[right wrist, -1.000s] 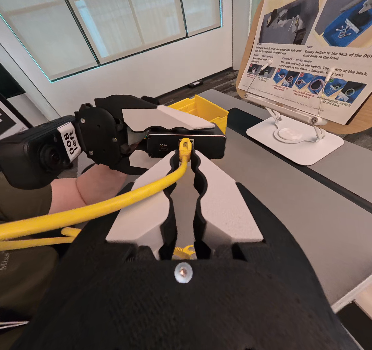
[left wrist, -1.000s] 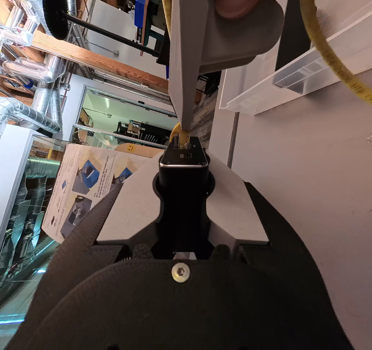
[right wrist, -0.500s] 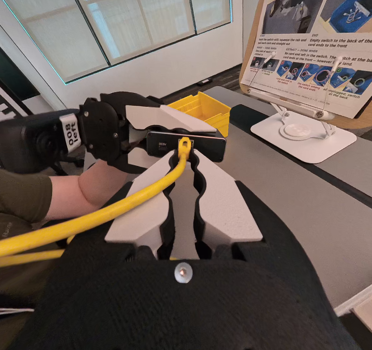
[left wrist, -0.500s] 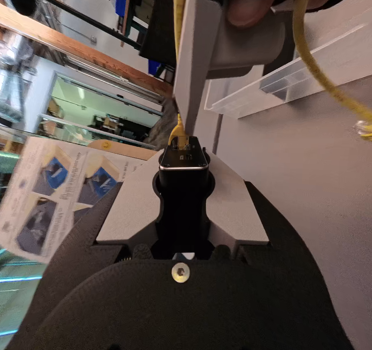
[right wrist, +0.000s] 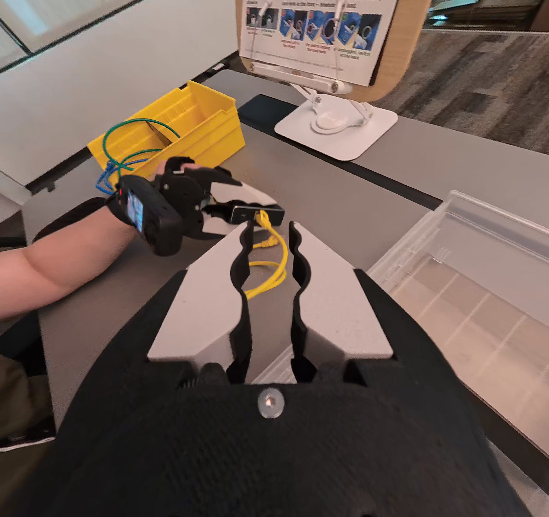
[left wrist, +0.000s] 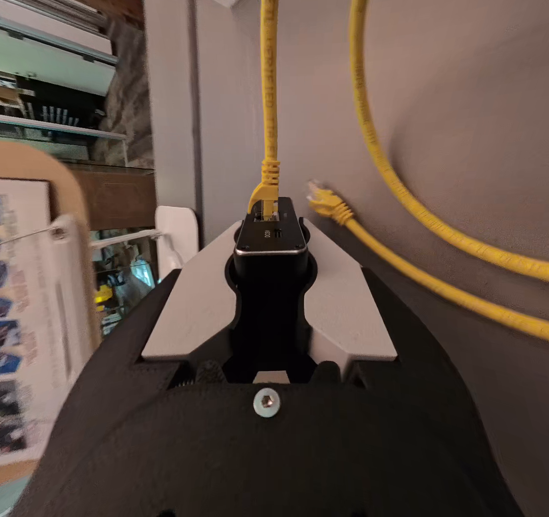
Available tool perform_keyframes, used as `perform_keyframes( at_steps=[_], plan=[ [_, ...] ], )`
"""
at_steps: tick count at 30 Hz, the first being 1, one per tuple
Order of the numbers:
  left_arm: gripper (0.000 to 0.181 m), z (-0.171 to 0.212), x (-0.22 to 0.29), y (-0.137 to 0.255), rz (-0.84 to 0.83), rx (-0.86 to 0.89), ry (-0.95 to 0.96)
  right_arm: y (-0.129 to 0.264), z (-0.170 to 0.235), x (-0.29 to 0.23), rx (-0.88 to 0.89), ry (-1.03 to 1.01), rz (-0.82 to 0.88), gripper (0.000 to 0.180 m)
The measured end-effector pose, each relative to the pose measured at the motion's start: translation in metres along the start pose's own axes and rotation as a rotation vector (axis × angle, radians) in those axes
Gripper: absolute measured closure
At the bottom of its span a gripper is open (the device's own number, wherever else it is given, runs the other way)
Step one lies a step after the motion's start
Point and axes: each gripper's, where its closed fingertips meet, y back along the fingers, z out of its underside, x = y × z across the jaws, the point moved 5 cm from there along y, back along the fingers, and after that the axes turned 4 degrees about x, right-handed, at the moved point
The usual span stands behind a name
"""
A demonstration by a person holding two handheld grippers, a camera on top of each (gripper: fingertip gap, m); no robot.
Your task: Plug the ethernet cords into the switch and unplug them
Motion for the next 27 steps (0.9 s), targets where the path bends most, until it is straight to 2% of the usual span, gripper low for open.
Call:
perform_keyframes(
  at_steps=[2,5,9,15,18,23,27],
  plan=[
    [0.146,-0.001,0.014,-0.014,0.016,-0.010,-0.016,0.002,-0.001,0.002,0.006,-0.001,0.010,0.157],
    [0.146,-0.005,0.018,-0.021,-0.063,-0.020,-0.092,0.003,-0.002,0.001,0.020,-0.009,-0.006,0.157],
    [0.146,-0.011,0.020,-0.025,-0.143,0.012,-0.102,0.004,-0.003,-0.001,0.019,-0.004,-0.015,0.158],
    [0.131,-0.009,0.017,-0.019,-0.174,-0.070,-0.156,0.011,-0.007,-0.002,0.044,-0.001,-0.024,0.158],
    [0.119,-0.006,0.015,-0.009,-0.086,-0.143,-0.120,0.016,-0.010,-0.003,0.067,-0.008,-0.026,0.157],
    [0.122,-0.003,0.028,0.008,0.200,-0.081,0.094,0.023,-0.013,-0.006,0.086,0.000,-0.035,0.157],
    [0.099,0.003,0.030,0.018,0.381,0.001,0.279,0.026,-0.015,-0.010,0.096,0.010,-0.042,0.157]
  ],
)
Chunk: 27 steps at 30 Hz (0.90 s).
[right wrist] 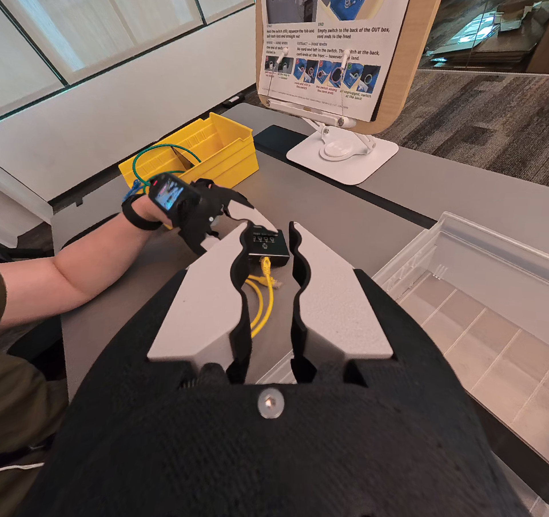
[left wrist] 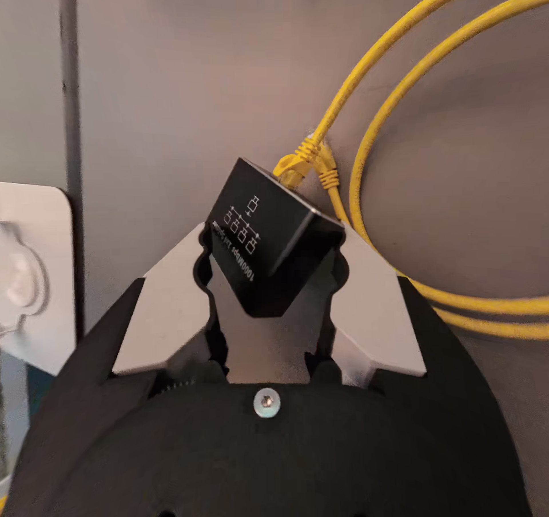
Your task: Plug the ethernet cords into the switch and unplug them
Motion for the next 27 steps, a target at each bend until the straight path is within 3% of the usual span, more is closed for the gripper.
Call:
perform_keyframes(
  at_steps=[6,10,13,15,17,23,25,27],
  plan=[
    [0.104,-0.028,0.003,0.053,0.092,0.244,0.094,0.003,-0.003,-0.003,0.012,0.009,-0.005,0.157],
    [0.107,-0.025,-0.029,0.150,-0.191,0.329,0.159,0.004,-0.004,-0.003,0.020,0.009,-0.005,0.157],
    [0.106,0.048,-0.043,0.226,-0.512,0.075,0.303,0.001,-0.003,-0.004,0.010,0.013,-0.005,0.157],
    [0.105,0.120,-0.030,0.256,-0.584,-0.179,0.486,-0.003,-0.001,-0.004,-0.005,0.015,-0.004,0.157],
    [0.101,0.180,-0.012,0.275,-0.582,-0.327,0.737,-0.007,0.003,-0.004,-0.028,0.018,-0.004,0.157],
    [0.114,0.267,-0.001,0.283,-0.389,-0.153,1.530,-0.019,0.011,-0.001,-0.075,0.016,0.017,0.157],
    [0.129,0.273,-0.005,0.277,-0.309,-0.037,1.639,-0.021,0.012,-0.001,-0.085,0.017,0.018,0.157],
    [0.131,0.282,-0.008,0.272,-0.286,-0.030,1.680,-0.024,0.014,-0.001,-0.099,0.023,0.022,0.157]
  ],
)
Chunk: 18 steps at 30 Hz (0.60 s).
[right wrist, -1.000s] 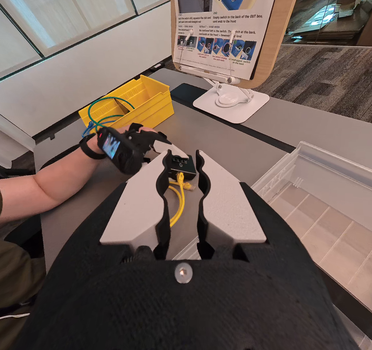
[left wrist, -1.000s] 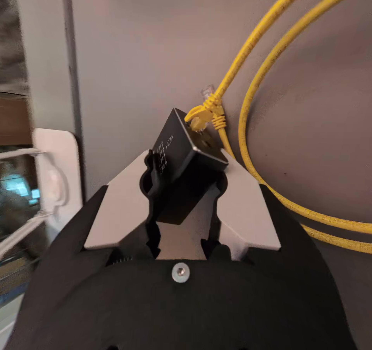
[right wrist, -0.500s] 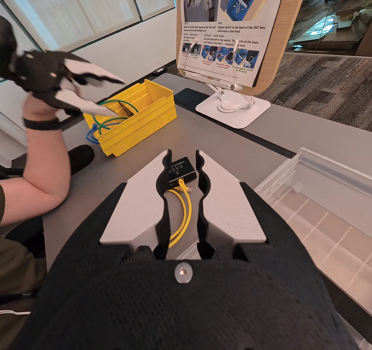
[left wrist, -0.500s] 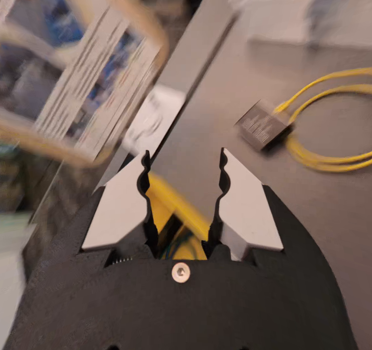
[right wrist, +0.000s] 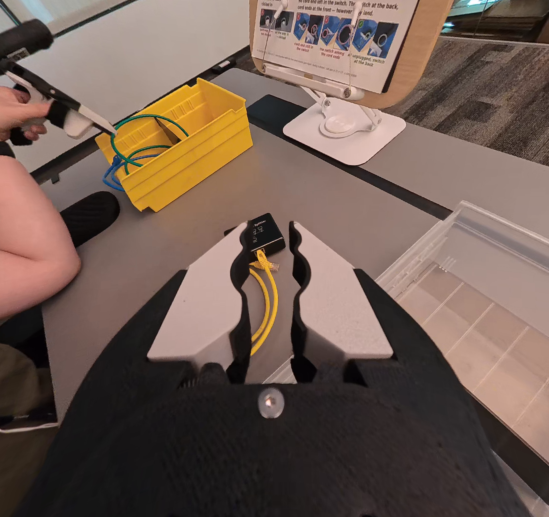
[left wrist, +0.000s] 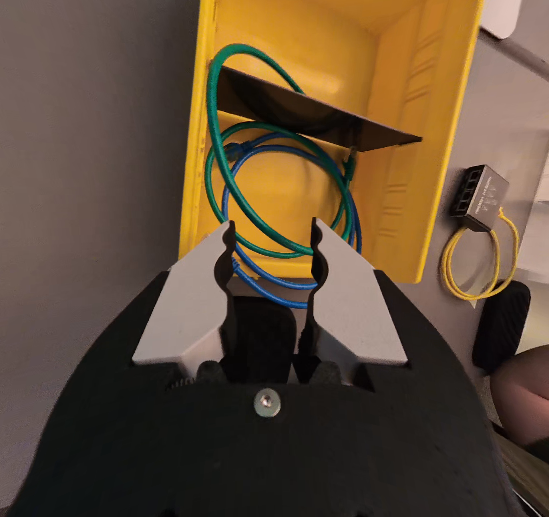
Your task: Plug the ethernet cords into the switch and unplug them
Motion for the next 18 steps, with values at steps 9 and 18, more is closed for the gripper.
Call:
perform_keyframes(
  at_steps=[9,18],
  plan=[
    [0.172,-0.002,-0.002,-0.020,0.013,-0.114,-0.002,-0.012,0.006,-0.003,-0.055,0.029,-0.003,0.157],
    [0.181,-0.026,0.078,0.094,0.114,0.490,-0.241,-0.008,0.001,-0.001,-0.023,0.051,0.019,0.157]
  ],
)
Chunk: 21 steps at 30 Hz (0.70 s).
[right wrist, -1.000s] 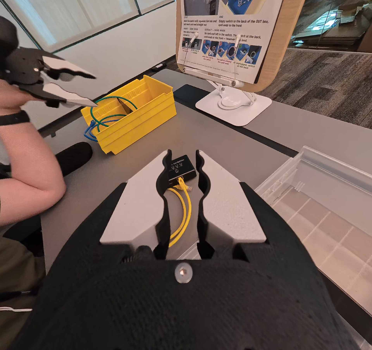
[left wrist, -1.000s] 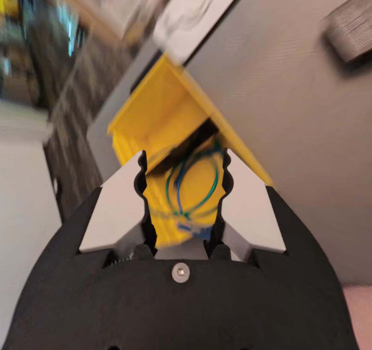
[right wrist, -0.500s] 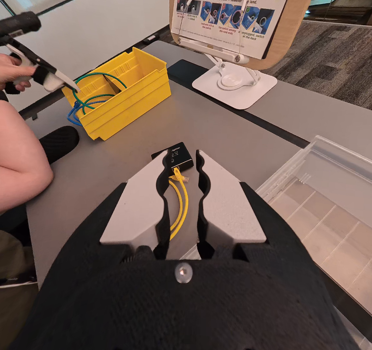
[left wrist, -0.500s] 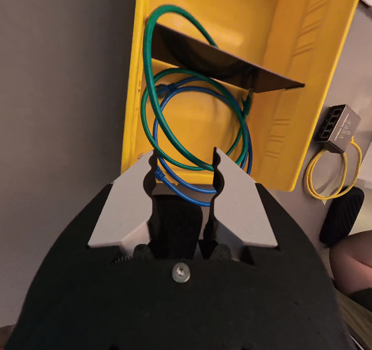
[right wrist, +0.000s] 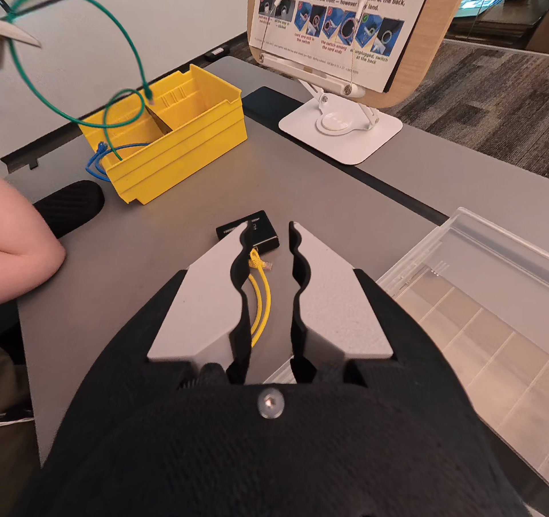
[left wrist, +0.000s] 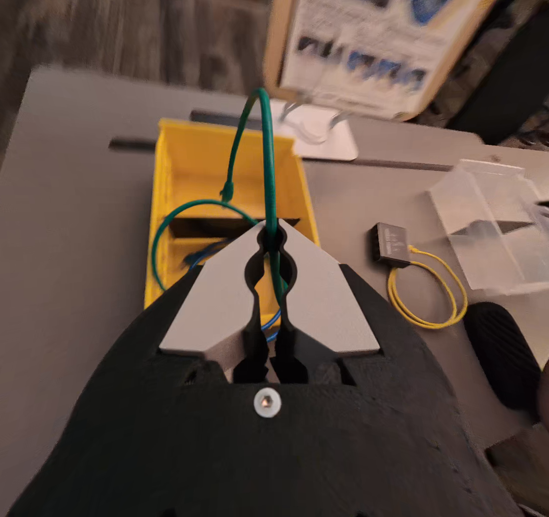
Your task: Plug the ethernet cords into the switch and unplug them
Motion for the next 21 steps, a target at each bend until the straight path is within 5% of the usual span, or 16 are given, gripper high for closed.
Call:
perform_keyframes(
  at_steps=[7,14,18,21],
  plan=[
    [0.181,-0.023,0.112,0.020,0.307,0.225,-0.383,-0.003,-0.015,-0.020,0.079,0.122,-0.040,0.157],
    [0.181,-0.016,0.213,0.041,0.670,0.385,-0.567,-0.022,-0.018,-0.106,0.155,0.365,-0.466,0.150],
    [0.181,-0.005,0.238,0.027,0.667,0.344,-0.630,-0.025,-0.011,-0.140,0.140,0.272,-0.741,0.135],
    [0.181,0.002,0.253,0.013,0.721,0.282,-0.624,-0.035,-0.009,-0.143,0.081,0.191,-0.753,0.156]
  ],
)
